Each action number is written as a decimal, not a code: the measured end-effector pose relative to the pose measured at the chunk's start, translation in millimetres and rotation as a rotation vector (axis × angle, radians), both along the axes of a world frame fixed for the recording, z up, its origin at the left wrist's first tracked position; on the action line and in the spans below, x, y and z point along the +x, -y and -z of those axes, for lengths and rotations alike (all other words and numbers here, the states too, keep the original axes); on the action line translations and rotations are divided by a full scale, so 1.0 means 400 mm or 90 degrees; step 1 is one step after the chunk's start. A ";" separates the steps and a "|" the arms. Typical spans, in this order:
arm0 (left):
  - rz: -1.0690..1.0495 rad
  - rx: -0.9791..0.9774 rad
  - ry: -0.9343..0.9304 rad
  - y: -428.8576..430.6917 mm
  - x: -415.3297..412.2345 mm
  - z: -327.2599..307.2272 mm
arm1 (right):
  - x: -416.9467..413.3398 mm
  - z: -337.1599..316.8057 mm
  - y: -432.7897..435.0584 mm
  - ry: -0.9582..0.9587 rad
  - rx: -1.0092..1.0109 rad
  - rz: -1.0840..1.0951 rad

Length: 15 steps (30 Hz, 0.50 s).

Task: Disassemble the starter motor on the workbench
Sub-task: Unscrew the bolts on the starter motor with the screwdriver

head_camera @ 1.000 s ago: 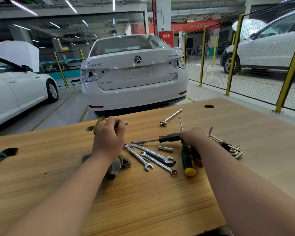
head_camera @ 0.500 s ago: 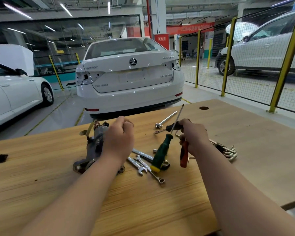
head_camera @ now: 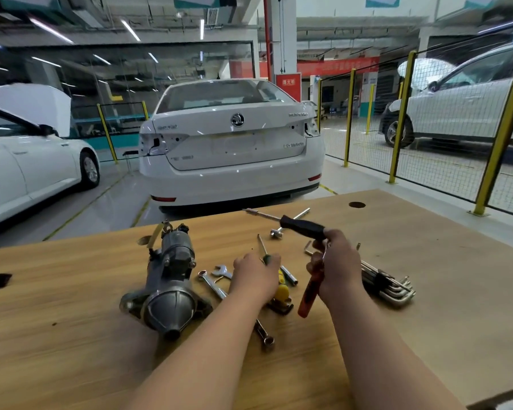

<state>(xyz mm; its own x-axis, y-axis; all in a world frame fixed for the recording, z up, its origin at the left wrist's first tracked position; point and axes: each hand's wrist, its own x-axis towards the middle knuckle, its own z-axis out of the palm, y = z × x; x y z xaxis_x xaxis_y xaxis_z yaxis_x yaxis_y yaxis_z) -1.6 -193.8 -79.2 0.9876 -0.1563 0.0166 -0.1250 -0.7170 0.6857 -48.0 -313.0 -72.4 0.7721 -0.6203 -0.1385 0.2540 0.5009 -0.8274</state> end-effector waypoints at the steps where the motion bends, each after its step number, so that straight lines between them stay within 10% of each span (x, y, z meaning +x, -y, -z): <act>1: -0.020 -0.108 -0.022 -0.004 0.002 -0.005 | -0.002 0.012 -0.002 0.009 0.062 -0.054; 8: -0.076 -1.001 -0.219 -0.022 0.030 -0.133 | -0.017 0.043 -0.021 0.017 0.125 -0.251; 15: -0.145 -1.012 -0.168 0.016 0.031 -0.190 | -0.029 0.052 -0.011 0.084 0.223 -0.334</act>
